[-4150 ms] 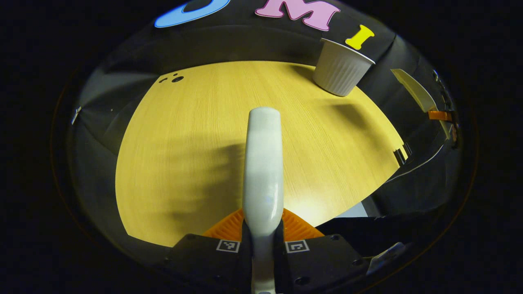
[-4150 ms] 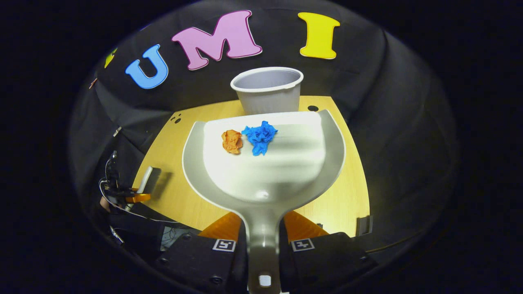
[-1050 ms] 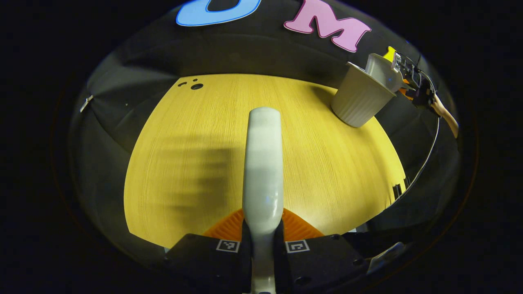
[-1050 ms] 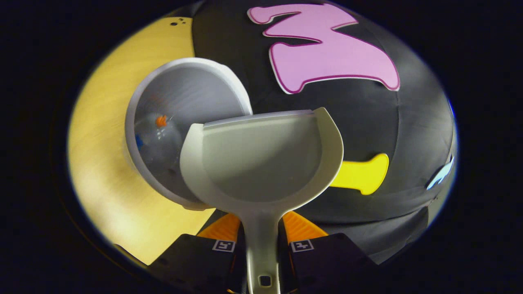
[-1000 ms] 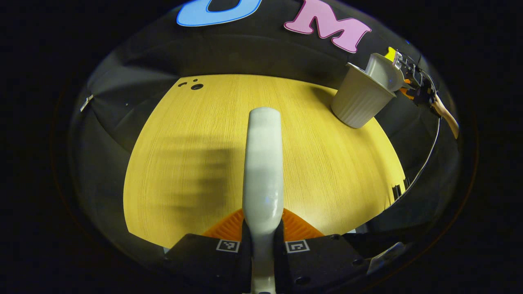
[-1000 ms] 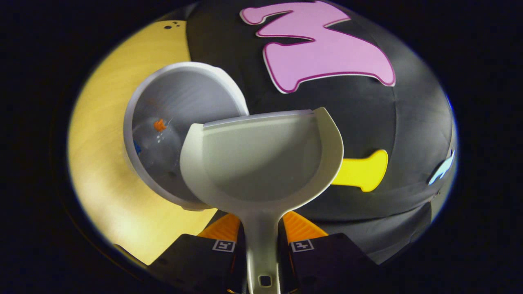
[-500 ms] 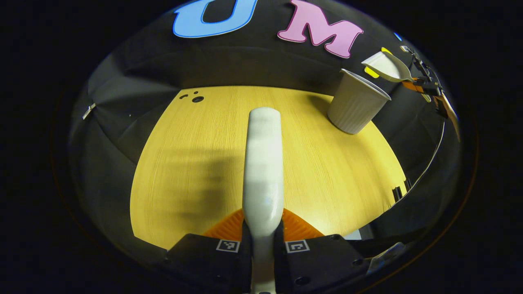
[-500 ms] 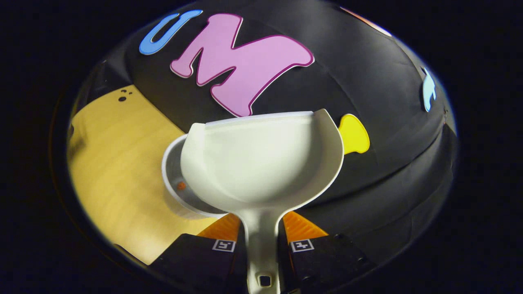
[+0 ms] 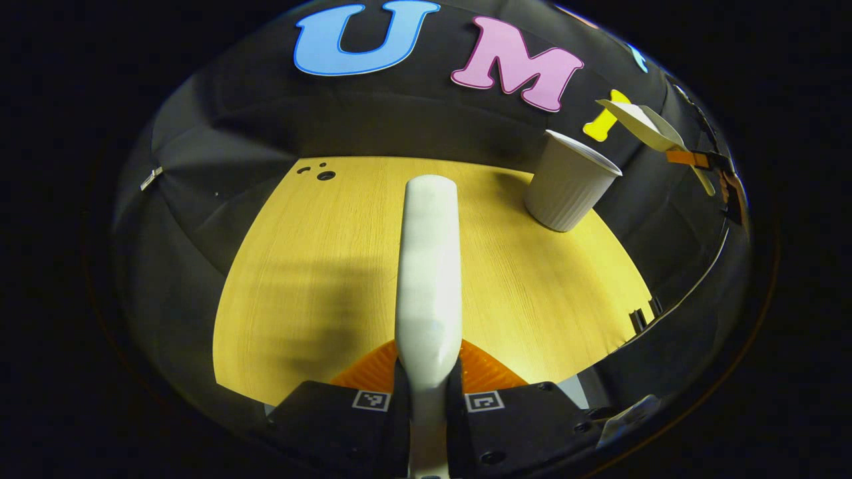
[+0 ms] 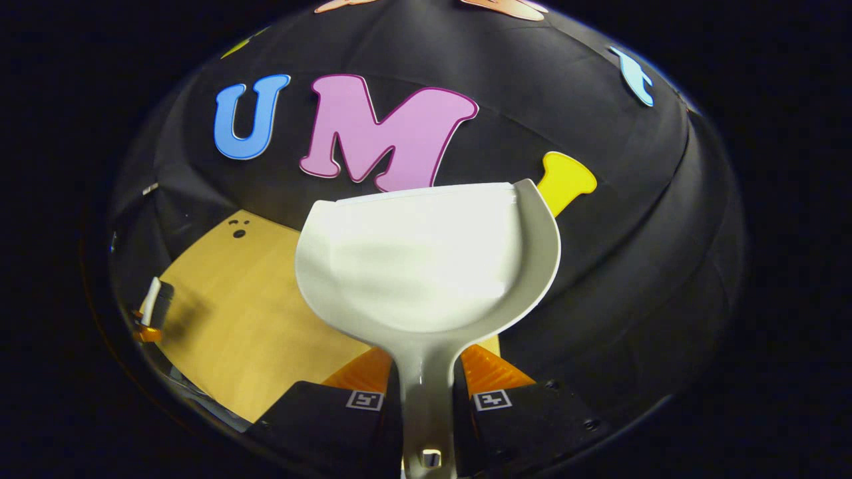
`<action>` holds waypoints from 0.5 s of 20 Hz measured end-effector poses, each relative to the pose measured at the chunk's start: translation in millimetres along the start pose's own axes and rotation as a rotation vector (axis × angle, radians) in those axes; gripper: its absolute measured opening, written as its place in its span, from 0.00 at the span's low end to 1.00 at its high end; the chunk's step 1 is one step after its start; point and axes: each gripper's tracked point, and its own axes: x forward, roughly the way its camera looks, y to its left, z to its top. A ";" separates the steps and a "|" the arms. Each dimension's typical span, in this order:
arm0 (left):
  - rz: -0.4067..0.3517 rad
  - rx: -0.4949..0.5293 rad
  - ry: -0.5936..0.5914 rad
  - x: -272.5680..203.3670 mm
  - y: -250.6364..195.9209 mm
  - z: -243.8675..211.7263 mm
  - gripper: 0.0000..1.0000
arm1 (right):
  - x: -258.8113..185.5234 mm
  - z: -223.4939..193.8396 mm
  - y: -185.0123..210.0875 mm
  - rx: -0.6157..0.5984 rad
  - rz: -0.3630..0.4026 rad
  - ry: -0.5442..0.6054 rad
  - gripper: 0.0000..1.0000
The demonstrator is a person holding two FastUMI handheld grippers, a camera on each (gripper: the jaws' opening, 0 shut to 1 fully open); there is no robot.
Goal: Pick up the small broom and dustpan from the desktop, sweep the trash into the dustpan with the broom, and then empty the trash into the garbage bin.
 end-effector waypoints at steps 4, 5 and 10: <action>0.033 -0.014 -0.017 -7.2 13.3 -6.2 0.26 | -21.0 -29.2 76.8 0.106 0.164 0.004 0.34; 0.037 -0.026 -0.020 -8.4 15.3 -6.9 0.27 | -21.7 -38.5 93.9 0.104 0.201 0.012 0.34; 0.073 -0.078 -0.016 -8.2 18.5 -16.8 0.26 | -12.0 -75.1 161.4 0.101 0.341 0.058 0.34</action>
